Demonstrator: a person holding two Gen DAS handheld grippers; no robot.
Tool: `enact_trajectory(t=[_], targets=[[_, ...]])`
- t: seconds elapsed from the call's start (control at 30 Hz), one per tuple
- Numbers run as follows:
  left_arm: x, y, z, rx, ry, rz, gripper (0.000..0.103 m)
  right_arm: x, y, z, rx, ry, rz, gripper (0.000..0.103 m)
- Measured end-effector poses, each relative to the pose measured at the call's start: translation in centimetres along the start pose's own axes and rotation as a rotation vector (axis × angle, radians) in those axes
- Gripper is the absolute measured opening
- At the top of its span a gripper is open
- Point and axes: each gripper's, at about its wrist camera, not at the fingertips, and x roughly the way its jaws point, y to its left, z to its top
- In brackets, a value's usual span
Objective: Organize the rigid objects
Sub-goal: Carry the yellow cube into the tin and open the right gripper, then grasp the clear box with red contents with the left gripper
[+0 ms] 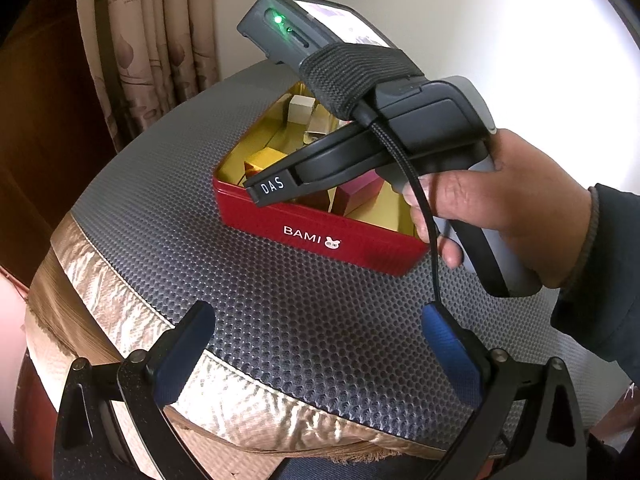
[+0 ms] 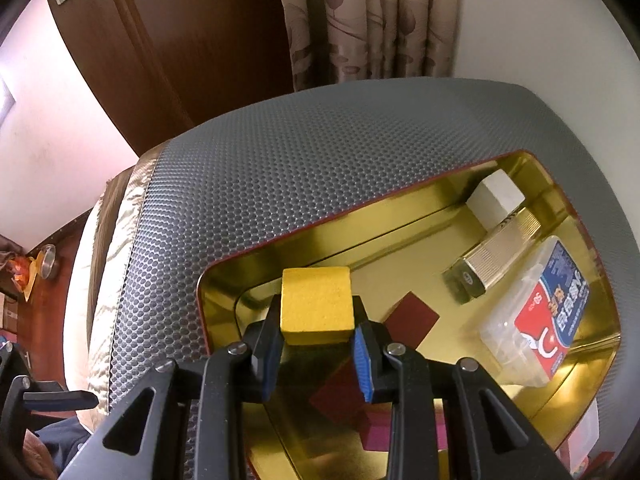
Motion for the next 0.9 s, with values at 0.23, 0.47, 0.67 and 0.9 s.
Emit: enact_trajectory(t=[0.23,0.47,0.67,0.9], targets=[[-0.1,-0.5,0.0,0.02,-0.011,-0.007,0.102,-2.9,-0.5,-0.7,0.022,-0.096,0.027,0.036],[-0.8,-3.1,-0.3,0.103,-0.069,-0.088,0.102,-14.9,-9.5,-10.6,0.375,-0.389,-0.161,0.063],[0.3,-8.5,-0.5,0.226,-0.029,-0.171,0.102,-19.6,-17.3,-25.6,0.762,-0.402,-0.416,0.063],[3.7,-15.0,3.9,0.276,-0.019,-0.187,0.102,-22.2,-19.4,-39.8,1.044,-0.439,-0.483,0.063]])
